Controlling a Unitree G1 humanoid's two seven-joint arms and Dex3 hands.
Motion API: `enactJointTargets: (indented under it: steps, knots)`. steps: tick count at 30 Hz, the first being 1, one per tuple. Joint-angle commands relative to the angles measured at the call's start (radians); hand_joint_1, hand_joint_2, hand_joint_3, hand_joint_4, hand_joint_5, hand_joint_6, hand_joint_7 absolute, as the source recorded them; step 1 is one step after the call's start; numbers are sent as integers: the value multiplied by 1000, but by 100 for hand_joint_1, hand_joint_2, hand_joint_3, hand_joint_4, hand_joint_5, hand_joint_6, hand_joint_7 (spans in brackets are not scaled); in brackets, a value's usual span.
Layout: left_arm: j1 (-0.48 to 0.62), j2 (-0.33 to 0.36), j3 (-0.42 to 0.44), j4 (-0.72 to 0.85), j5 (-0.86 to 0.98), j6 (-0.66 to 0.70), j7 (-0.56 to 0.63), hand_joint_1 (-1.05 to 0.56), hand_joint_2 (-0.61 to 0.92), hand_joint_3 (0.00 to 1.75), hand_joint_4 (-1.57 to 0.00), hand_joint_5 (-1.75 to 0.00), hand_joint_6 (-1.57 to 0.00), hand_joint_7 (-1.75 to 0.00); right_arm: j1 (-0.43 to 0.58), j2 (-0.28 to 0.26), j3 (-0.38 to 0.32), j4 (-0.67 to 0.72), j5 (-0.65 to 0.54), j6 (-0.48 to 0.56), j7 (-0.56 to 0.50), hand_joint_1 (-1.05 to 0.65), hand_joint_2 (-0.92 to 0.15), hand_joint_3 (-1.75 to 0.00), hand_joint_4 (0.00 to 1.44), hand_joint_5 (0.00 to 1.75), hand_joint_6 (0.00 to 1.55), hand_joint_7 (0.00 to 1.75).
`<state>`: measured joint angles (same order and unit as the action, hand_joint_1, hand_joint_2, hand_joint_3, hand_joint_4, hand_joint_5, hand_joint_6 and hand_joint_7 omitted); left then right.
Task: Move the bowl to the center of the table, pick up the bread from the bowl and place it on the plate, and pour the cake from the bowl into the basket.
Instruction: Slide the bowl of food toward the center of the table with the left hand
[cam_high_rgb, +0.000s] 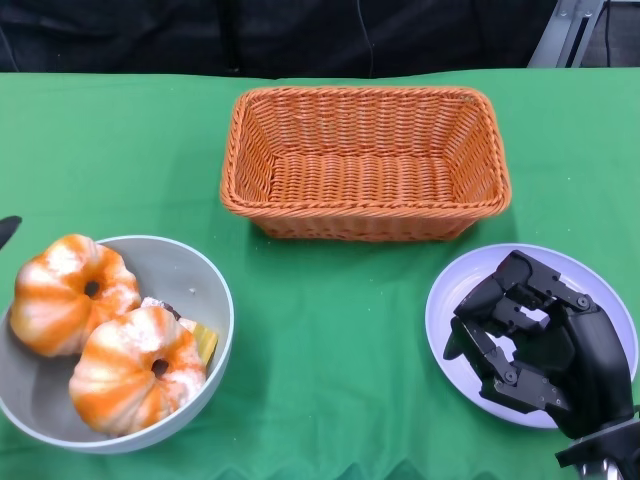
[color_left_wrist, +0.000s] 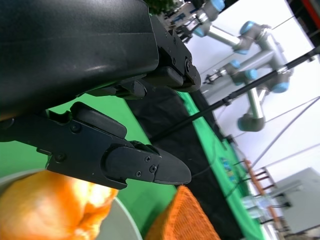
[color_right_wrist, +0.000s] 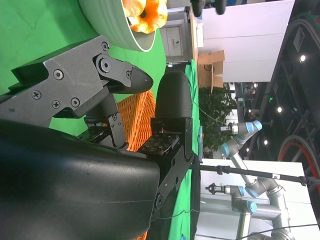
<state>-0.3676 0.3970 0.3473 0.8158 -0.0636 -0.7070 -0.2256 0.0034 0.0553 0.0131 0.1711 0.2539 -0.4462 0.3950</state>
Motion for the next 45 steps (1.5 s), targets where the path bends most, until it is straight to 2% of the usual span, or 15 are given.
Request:
enactJointTargets:
  steps: [1, 8, 13, 32, 36, 45]
  knots:
    - [-19, 32, -16, 45, 7, -1, 7, -67, 92, 23, -35, 0, -34, 0, 11, -5, -6, -10, 8, 3, -6, -10, -66, -81, 66, 163, 64, 129]
    - [-47, 41, -46, 139, 17, 2, 7, -64, 92, 22, -37, -1, -34, 0, 9, -3, -5, -4, 11, -5, -1, -11, -66, -80, 66, 164, 64, 128]
    - [-62, 27, -46, 173, -16, 59, -33, -62, 92, 21, -33, 0, -31, 0, 8, -2, -5, -2, 12, -9, 1, -10, -66, -81, 67, 164, 64, 129]
    - [-59, 27, -73, 183, -14, 104, -18, -62, 92, 23, -32, 0, -31, 0, 8, -3, -8, 0, 12, -8, 0, -11, -67, -80, 66, 165, 64, 130]
    - [-72, 15, -108, 217, 22, 145, 4, -65, 92, 23, -34, -1, -33, -1, 8, 0, -7, 3, 13, -12, 1, -11, -67, -80, 66, 165, 64, 130]
    - [-77, 7, -125, 234, 23, 180, 9, -64, 92, 23, -34, 0, -33, 0, 7, 0, -8, 2, 9, -11, 0, -11, -65, -82, 66, 164, 64, 129]
